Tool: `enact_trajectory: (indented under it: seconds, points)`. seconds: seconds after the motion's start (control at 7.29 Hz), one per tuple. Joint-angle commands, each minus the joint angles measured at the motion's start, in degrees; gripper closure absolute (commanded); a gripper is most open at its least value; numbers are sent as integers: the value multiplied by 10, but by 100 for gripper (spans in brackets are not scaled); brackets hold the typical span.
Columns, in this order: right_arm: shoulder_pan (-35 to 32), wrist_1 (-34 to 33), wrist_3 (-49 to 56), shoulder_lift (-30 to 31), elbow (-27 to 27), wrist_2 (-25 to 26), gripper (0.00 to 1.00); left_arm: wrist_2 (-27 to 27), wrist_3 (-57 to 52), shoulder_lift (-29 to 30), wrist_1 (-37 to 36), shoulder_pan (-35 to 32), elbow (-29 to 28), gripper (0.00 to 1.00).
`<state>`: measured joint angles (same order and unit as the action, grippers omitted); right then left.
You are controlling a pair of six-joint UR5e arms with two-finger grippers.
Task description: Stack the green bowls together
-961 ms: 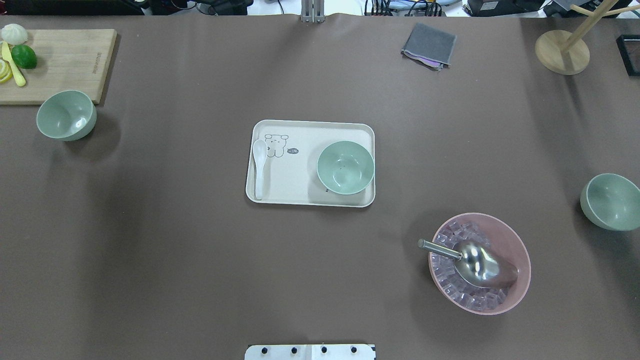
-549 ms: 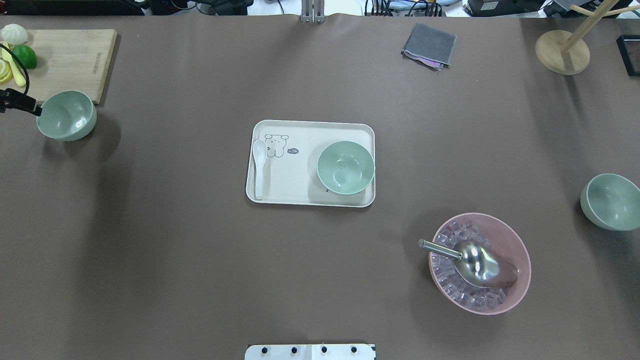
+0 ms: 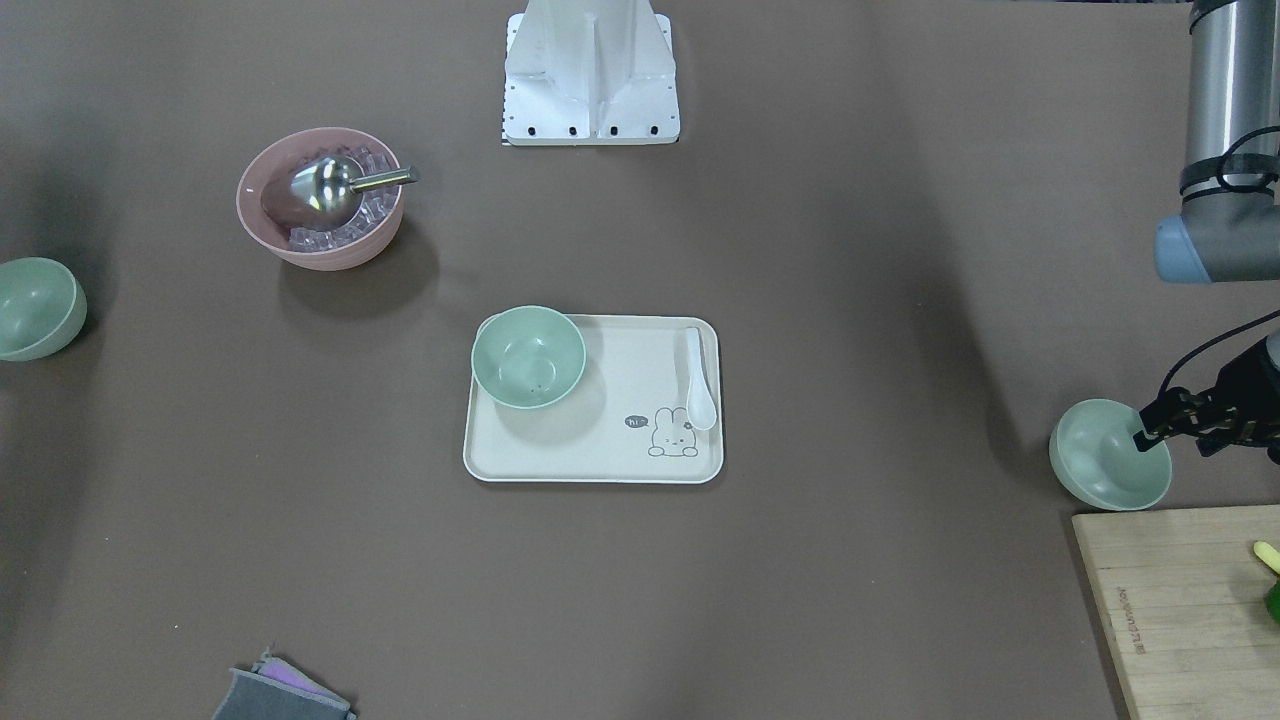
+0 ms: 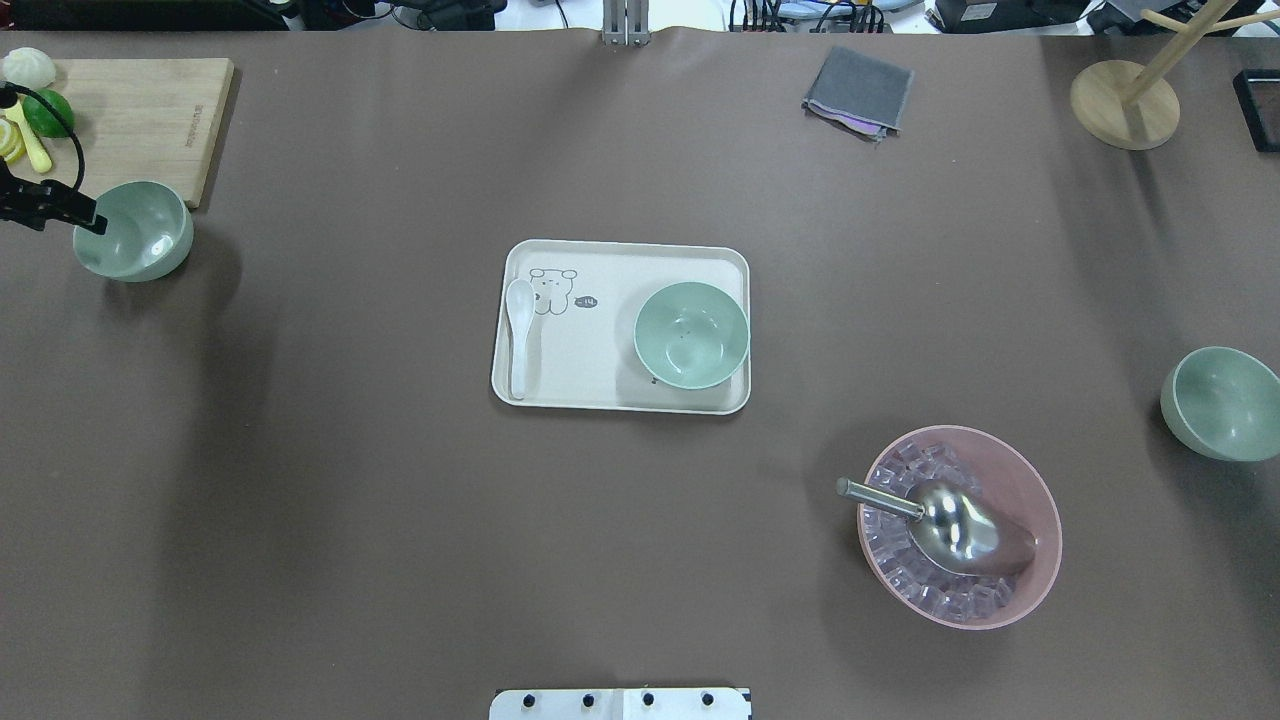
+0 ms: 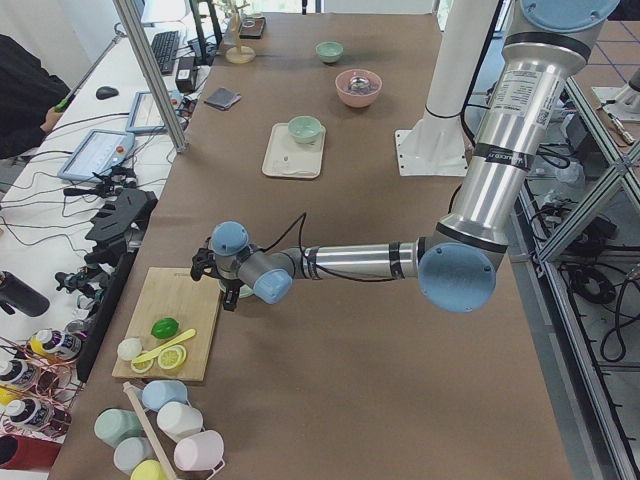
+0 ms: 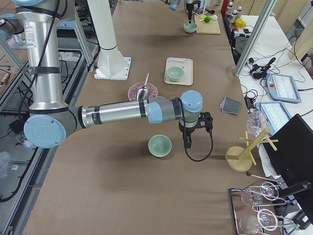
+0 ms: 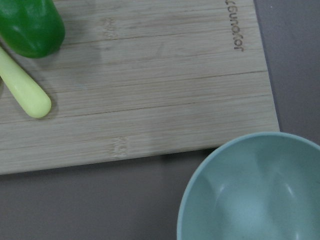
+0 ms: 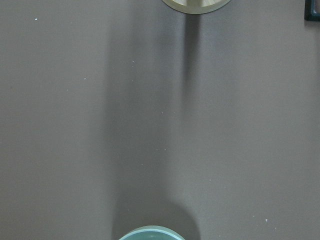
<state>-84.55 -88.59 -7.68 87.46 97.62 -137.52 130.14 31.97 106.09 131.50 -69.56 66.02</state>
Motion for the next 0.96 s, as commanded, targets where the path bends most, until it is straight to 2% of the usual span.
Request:
enact_trajectory:
  seconds: [0.0,0.27,0.55,0.69,0.82]
  points:
    - [0,1,0,0,1,0,0,0,9,0,1,11,-1,42]
    - [0,1,-1,-1,1,0,0,1,7,-4,1,11,2,73]
    - [0,0,-4,-1,0,-1,0,8,7,-10,-1,10,3,100]
    - [0,0,-4,-1,-1,-1,0,35,10,-10,-8,9,6,100]
    - [0,0,-4,-2,-2,-2,0,90,11,-2,-46,-6,12,100]
